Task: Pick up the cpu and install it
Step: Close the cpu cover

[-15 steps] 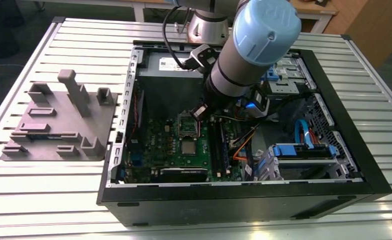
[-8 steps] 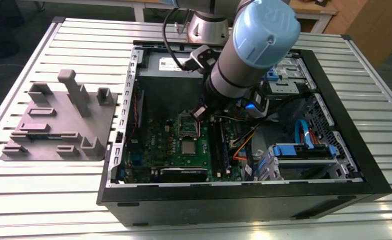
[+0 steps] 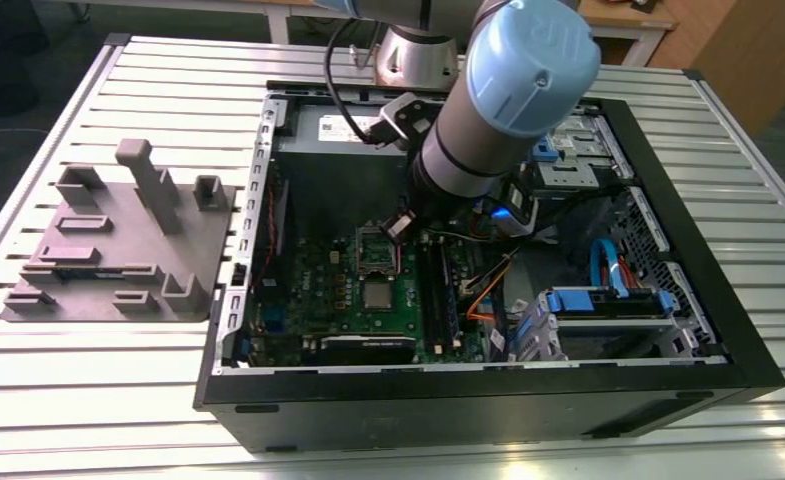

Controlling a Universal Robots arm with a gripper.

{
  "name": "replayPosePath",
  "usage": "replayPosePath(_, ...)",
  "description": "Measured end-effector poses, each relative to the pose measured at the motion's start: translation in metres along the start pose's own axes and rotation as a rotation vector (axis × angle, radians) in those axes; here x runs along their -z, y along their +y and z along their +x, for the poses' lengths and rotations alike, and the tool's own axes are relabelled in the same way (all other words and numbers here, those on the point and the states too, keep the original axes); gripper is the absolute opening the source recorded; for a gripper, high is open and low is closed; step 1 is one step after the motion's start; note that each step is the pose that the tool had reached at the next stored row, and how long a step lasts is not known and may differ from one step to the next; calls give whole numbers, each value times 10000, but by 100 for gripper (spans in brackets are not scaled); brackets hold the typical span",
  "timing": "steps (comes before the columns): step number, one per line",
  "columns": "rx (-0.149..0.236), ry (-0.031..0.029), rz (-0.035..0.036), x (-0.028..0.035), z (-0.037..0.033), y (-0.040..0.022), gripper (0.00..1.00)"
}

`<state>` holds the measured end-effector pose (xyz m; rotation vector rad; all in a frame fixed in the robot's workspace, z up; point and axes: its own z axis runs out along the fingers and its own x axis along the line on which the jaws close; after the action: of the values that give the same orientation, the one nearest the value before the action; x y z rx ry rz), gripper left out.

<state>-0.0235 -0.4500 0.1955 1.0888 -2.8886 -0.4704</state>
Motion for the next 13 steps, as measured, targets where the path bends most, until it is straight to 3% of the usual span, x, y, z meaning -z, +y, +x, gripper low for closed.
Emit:
replayPosePath(3,-16,129,151,-1,0,0,10)
replayPosePath(13,30,153,156,63,1,25,10)
